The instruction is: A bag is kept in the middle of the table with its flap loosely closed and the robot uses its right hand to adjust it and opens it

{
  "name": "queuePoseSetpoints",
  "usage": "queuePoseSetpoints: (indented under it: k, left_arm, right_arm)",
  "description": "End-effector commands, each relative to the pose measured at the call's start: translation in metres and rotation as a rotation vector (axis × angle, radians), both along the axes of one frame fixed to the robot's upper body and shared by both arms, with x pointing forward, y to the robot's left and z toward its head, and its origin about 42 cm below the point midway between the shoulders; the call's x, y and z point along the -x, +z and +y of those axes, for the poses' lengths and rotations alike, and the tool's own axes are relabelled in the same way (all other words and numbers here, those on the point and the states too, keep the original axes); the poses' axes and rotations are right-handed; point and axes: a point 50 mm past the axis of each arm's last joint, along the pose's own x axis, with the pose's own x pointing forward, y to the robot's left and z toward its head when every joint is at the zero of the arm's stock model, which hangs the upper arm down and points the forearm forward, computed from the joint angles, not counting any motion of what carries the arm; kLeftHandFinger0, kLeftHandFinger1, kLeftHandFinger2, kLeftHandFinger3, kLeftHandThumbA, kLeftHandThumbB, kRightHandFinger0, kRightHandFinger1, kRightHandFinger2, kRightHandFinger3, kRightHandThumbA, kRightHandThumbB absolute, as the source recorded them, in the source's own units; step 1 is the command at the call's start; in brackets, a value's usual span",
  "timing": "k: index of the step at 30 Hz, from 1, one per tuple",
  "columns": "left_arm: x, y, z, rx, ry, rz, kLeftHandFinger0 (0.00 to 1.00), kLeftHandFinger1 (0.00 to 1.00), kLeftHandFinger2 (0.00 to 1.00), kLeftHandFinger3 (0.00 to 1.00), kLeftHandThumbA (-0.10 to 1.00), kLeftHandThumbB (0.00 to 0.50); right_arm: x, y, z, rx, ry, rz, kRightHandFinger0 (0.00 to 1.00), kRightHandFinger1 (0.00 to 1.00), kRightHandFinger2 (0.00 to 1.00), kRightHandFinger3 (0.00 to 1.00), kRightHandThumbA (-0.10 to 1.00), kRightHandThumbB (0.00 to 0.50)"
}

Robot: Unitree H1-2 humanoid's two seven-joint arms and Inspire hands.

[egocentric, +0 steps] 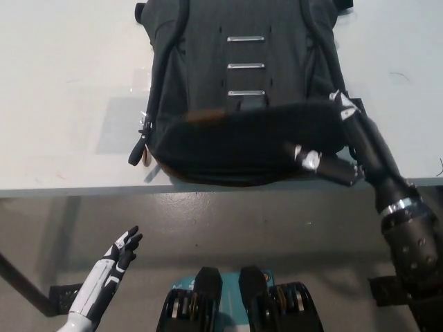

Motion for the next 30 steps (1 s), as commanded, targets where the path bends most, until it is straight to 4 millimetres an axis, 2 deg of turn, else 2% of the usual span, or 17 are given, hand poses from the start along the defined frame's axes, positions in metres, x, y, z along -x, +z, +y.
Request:
queuePoseSetpoints:
  k: [1, 5, 10, 16, 17, 18, 21, 22, 24, 26, 28, 29, 30]
  left_arm:
    - [-0.011, 0.017, 0.005, -0.032, -0.028, -0.054, 1.00, 1.00, 1.00, 1.00, 1.00, 0.231]
    - [-0.015, 0.018, 0.005, -0.028, -0.026, -0.062, 1.00, 1.00, 1.00, 1.00, 1.00, 0.245]
    - [-0.019, 0.023, 0.005, -0.034, -0.034, -0.070, 1.00, 1.00, 1.00, 1.00, 1.00, 0.239]
    - [-0.024, 0.028, 0.005, -0.042, -0.034, -0.087, 1.00, 1.00, 1.00, 1.00, 1.00, 0.242]
    - [-0.027, 0.030, 0.005, -0.044, -0.034, -0.093, 1.00, 1.00, 1.00, 1.00, 1.00, 0.235]
    - [-0.028, 0.032, 0.006, -0.045, -0.034, -0.097, 1.00, 1.00, 1.00, 1.00, 1.00, 0.234]
    - [-0.033, 0.035, 0.006, -0.050, -0.039, -0.100, 1.00, 1.00, 1.00, 1.00, 1.00, 0.227]
    - [-0.034, 0.035, 0.006, -0.051, -0.039, -0.102, 1.00, 1.00, 1.00, 1.00, 1.00, 0.225]
    - [-0.036, 0.037, 0.007, -0.054, -0.039, -0.105, 1.00, 1.00, 1.00, 1.00, 1.00, 0.224]
    - [-0.039, 0.038, 0.007, -0.053, -0.038, -0.109, 1.00, 1.00, 1.00, 1.00, 1.00, 0.235]
    - [-0.040, 0.039, 0.007, -0.065, -0.040, -0.115, 1.00, 1.00, 1.00, 1.00, 1.00, 0.237]
    - [-0.041, 0.040, 0.007, -0.062, -0.040, -0.115, 1.00, 1.00, 1.00, 1.00, 1.00, 0.233]
    - [-0.041, 0.040, 0.007, -0.056, -0.039, -0.113, 1.00, 1.00, 1.00, 1.00, 1.00, 0.232]
  right_arm:
    - [0.067, 0.019, 0.029, 0.399, 0.132, -0.863, 1.00, 1.00, 1.00, 1.00, 0.98, 0.500]
    - [0.072, 0.005, 0.033, 0.380, 0.141, -0.831, 1.00, 1.00, 1.00, 1.00, 0.96, 0.500]
    - [0.083, -0.022, 0.036, 0.376, 0.164, -0.761, 1.00, 1.00, 1.00, 1.00, 1.00, 0.500]
    - [0.102, -0.062, 0.033, 0.342, 0.199, -0.567, 1.00, 1.00, 1.00, 1.00, 1.00, 0.500]
    - [0.108, -0.080, 0.028, 0.326, 0.224, -0.459, 1.00, 1.00, 1.00, 1.00, 0.99, 0.492]
    - [0.108, -0.084, 0.027, 0.325, 0.228, -0.438, 1.00, 1.00, 1.00, 1.00, 0.99, 0.492]
    - [0.113, -0.106, 0.011, 0.305, 0.249, -0.139, 1.00, 1.00, 1.00, 1.00, 1.00, 0.457]
    - [0.113, -0.112, 0.003, 0.339, 0.254, -0.018, 1.00, 1.00, 1.00, 1.00, 1.00, 0.477]
    - [0.113, -0.116, -0.006, 0.399, 0.273, 0.122, 1.00, 1.00, 1.00, 1.00, 1.00, 0.491]
    - [0.111, -0.115, -0.022, 0.408, 0.306, 0.323, 1.00, 1.00, 1.00, 1.00, 1.00, 0.430]
    - [0.111, -0.111, -0.036, 0.302, 0.315, 0.423, 1.00, 1.00, 1.00, 1.00, 0.96, 0.374]
    - [0.111, -0.109, -0.040, 0.286, 0.314, 0.418, 1.00, 1.00, 1.00, 1.00, 1.00, 0.410]
    - [0.111, -0.106, -0.046, 0.269, 0.311, 0.409, 1.00, 1.00, 1.00, 1.00, 1.00, 0.408]
